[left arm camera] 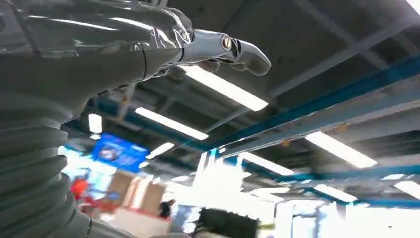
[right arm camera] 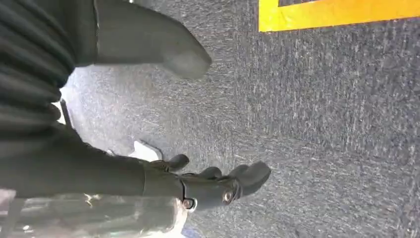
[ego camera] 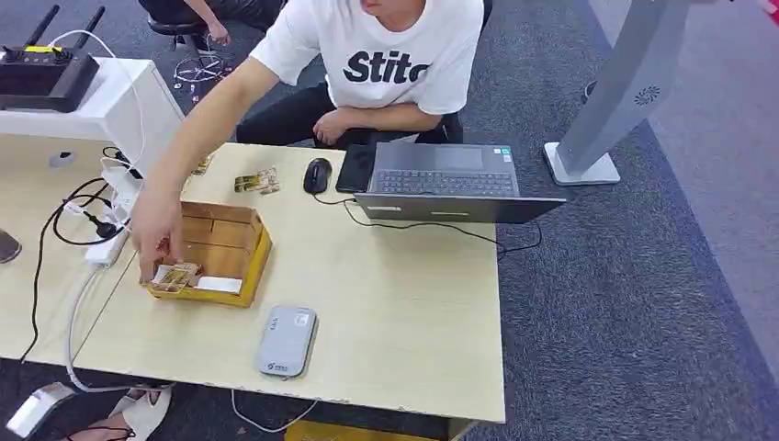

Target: Pass the card to the sensor for recognition and then transmit it.

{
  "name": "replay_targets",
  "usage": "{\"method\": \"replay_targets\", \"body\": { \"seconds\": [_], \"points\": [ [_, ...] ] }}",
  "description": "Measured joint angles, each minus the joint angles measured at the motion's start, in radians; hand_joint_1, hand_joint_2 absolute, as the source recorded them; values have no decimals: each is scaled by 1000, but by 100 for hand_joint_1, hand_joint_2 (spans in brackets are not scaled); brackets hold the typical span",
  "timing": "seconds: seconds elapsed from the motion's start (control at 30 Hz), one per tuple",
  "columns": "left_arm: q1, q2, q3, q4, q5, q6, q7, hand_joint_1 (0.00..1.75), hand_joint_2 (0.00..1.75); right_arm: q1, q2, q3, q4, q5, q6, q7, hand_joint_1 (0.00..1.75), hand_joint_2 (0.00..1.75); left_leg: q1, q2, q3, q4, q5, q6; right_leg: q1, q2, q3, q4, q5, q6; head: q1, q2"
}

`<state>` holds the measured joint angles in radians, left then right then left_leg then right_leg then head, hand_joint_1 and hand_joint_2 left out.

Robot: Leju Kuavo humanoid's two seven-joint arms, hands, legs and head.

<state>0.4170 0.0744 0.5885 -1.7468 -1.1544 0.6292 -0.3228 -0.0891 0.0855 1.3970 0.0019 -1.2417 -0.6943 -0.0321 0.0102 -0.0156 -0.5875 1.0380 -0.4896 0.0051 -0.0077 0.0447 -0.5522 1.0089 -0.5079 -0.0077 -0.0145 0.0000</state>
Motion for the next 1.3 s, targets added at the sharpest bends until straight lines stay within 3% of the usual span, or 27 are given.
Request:
{"method": "replay_targets", "body": {
  "seconds": [0.03,0.07,0.13,0.23,0.33,0.4,0.5,0.6,0.67,0.77,0.83,0.97,1.1,1.3],
  "points": [
    [-12,-70,84,0,5,-24,-59,0,175,-1,-2,-3,1,-3,0,6,0,175,0,-2,0,0,0,0,0,-2,0,0,-1,1,0,0],
    [-23,-123,150,4,7,-46,-77,0,175,-1,-4,-5,2,-3,0,17,0,175,0,-2,0,0,0,0,0,-2,1,0,-1,1,1,0],
    [-58,-208,272,54,-20,-92,-79,0,175,-2,-7,-7,3,-2,0,48,0,175,0,-3,1,1,0,0,-1,-4,2,0,0,1,0,0],
    [-122,-300,420,174,-120,-101,-51,0,175,-4,-7,-6,3,18,0,83,0,175,0,-5,1,1,0,0,0,-5,3,0,0,1,0,0],
    [-216,-327,548,392,-228,-117,33,0,175,-9,-7,4,2,31,0,72,0,175,0,-9,2,0,1,0,-1,-9,5,0,0,1,0,0],
    [-272,-329,624,567,-235,-117,85,0,175,-14,-4,11,2,43,0,69,0,175,0,-9,3,0,2,0,0,-9,5,0,0,1,-2,0],
    [-340,-311,707,878,-296,-100,211,0,175,-16,11,37,2,64,-2,72,0,175,0,-13,3,1,2,0,0,-12,6,0,-1,1,-3,0],
    [-385,-306,731,1108,-361,-85,321,0,175,-18,20,79,2,133,-3,92,0,175,0,-14,2,1,3,1,0,-14,6,0,-1,1,-2,0],
    [-410,-306,731,1219,-381,-87,332,0,175,-23,22,106,2,175,-3,102,0,175,0,-14,2,2,3,1,0,-14,6,0,0,2,-2,0],
    [-438,-308,730,1327,-382,-84,301,0,175,-35,22,126,2,222,-3,128,0,175,0,-14,2,2,3,2,0,-14,6,0,1,3,-3,0],
    [-448,-308,716,1373,-383,-70,278,0,175,-39,22,137,2,342,-3,163,0,175,0,-14,2,3,3,2,-1,-14,6,-1,1,3,-3,0],
    [-457,-299,621,1439,-383,-63,325,0,175,-43,35,149,-3,573,-4,223,0,175,0,-14,2,3,3,2,0,-14,6,0,1,3,-3,0],
    [-460,-294,550,1471,-377,-67,319,0,175,-55,47,153,-8,611,-5,224,0,175,0,-14,2,3,3,2,0,-13,6,0,1,3,-3,0],
    [-460,-292,545,1490,-310,-94,306,0,175,-61,53,154,-7,629,-5,226,0,175,0,-14,1,3,3,2,0,-14,5,0,1,3,-3,0]
  ]
}}
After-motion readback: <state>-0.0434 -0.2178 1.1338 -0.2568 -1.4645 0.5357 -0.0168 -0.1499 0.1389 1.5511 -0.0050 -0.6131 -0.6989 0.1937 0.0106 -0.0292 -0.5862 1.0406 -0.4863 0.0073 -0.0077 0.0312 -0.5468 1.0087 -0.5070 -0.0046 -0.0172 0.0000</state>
